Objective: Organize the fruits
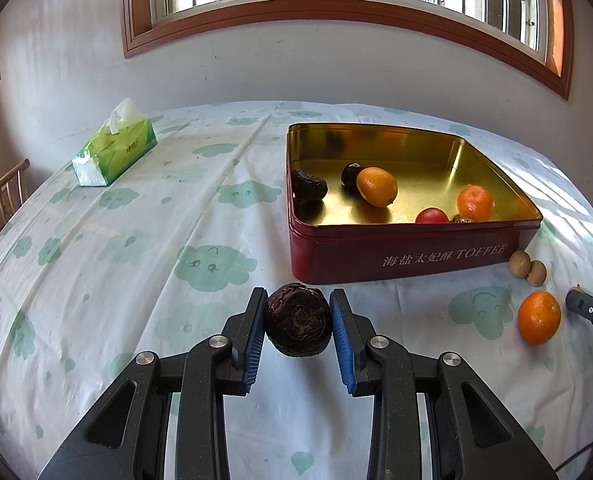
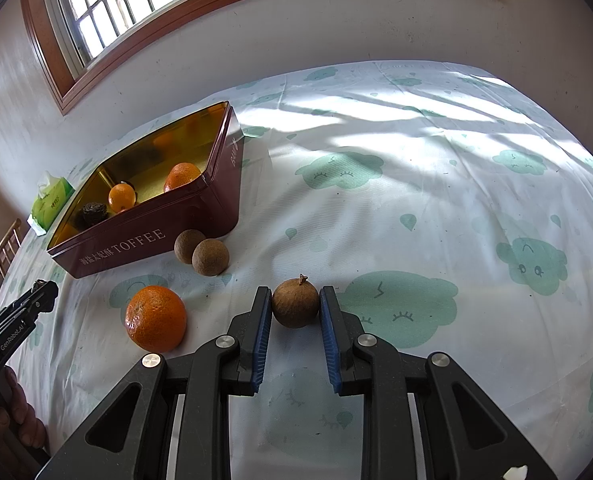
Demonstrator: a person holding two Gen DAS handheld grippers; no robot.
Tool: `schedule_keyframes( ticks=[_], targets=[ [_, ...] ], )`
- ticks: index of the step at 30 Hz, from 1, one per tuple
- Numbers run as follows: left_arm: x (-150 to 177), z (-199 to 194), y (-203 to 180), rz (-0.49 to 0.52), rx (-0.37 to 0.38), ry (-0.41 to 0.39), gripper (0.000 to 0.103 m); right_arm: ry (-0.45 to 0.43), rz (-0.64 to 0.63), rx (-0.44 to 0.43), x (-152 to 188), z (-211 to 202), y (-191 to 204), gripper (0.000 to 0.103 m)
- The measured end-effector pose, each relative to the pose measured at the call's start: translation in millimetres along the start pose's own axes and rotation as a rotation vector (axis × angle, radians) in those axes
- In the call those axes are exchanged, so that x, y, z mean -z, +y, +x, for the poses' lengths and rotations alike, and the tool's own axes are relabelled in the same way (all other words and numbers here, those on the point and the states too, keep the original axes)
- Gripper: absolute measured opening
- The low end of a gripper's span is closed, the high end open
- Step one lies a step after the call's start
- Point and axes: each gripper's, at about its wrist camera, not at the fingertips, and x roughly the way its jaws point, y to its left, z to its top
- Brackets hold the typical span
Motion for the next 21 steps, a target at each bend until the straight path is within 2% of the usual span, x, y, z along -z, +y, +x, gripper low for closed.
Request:
schedule_keyframes(
  ticks=[21],
  targets=[
    [0.1, -0.7, -0.1, 0.0, 0.001, -0.001, 0.033, -0.009, -0.02, -0.001, -1.1, -0.7, 3.3, 0.022]
  ],
)
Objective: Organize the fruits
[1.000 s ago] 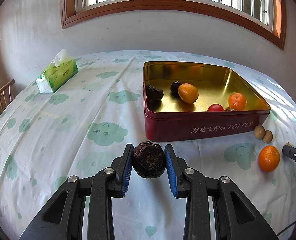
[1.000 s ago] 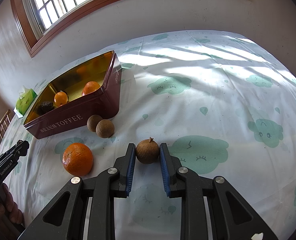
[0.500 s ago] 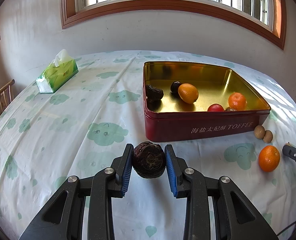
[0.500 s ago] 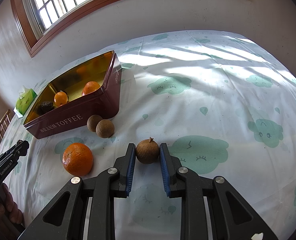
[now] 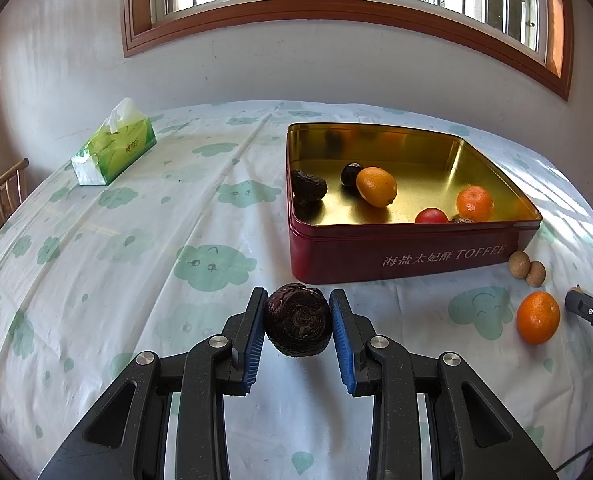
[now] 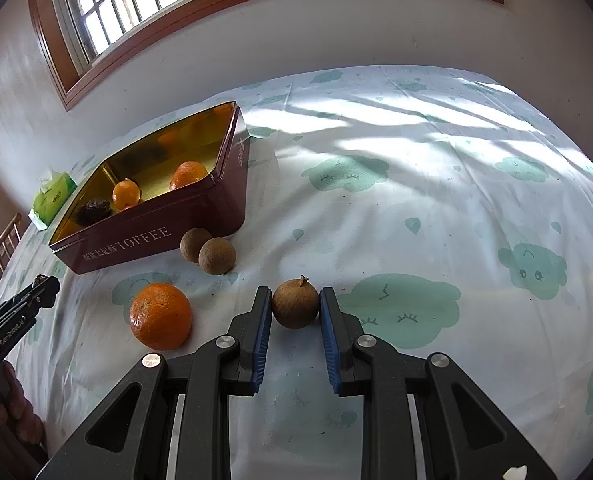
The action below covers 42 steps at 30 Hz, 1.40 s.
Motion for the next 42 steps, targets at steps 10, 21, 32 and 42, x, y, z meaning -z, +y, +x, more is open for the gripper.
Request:
schedule_keyframes(
  ticks=[10, 21, 32, 42],
  targets=[
    [-1.2, -5.5, -0.6, -0.004, 0.009, -0.028, 0.033, -0.013, 0.006, -0.034, 5.1, -10.7, 8.8, 0.022],
    [0.0, -14.6, -7.7, 0.038, 0.007, -0.074, 0.033, -0.052, -0.029, -0.076, -4.3, -28.8, 29.4, 0.022],
    [-6.2, -16.4, -5.6, 0.049, 0.003, -0.094, 0.033, -0.07, -0.061, -0.103, -7.5, -34.6, 46.8, 0.022],
    [-14.7, -23.2, -2.8, 0.046, 0.008, -0.12, 0.033, -0.081, -0.065, -0.114, -9.8, -38.1, 53.0, 0.022]
  ],
)
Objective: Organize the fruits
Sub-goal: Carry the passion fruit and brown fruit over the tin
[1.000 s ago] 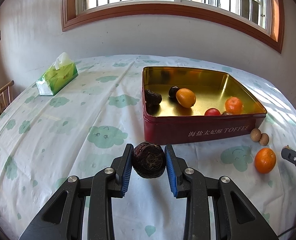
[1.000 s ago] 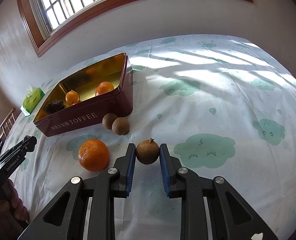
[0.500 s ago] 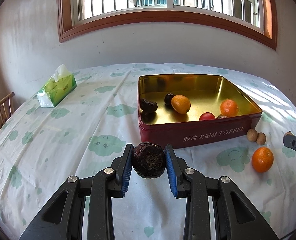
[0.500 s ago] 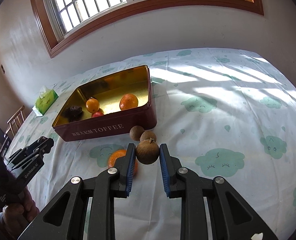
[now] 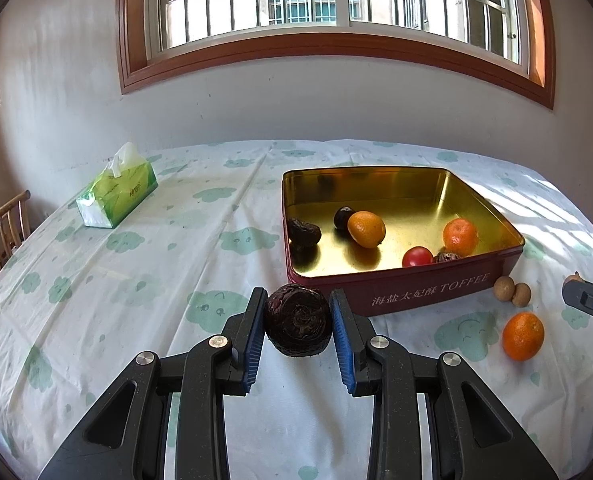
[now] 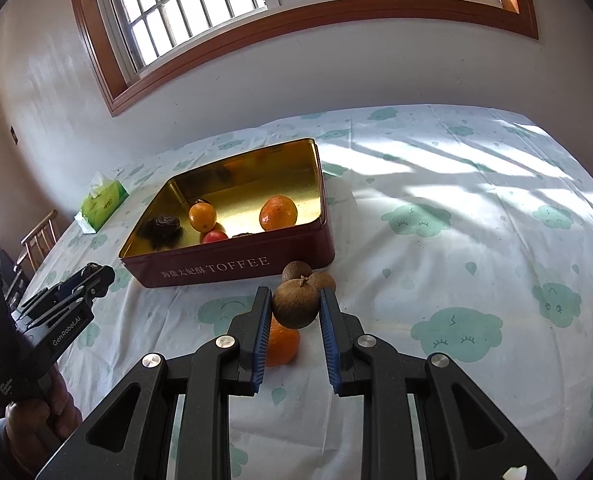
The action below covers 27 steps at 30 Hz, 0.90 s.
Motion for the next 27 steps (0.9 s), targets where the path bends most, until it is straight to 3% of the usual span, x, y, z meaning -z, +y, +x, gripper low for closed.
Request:
schedule_keyframes(
  ticks=[27],
  targets=[
    [-48.7, -1.4, -1.7, 0.0, 0.023, -0.069, 0.033, -0.028, -0.052, -0.042, -31.2, 10.9, 26.1, 0.022]
  ],
)
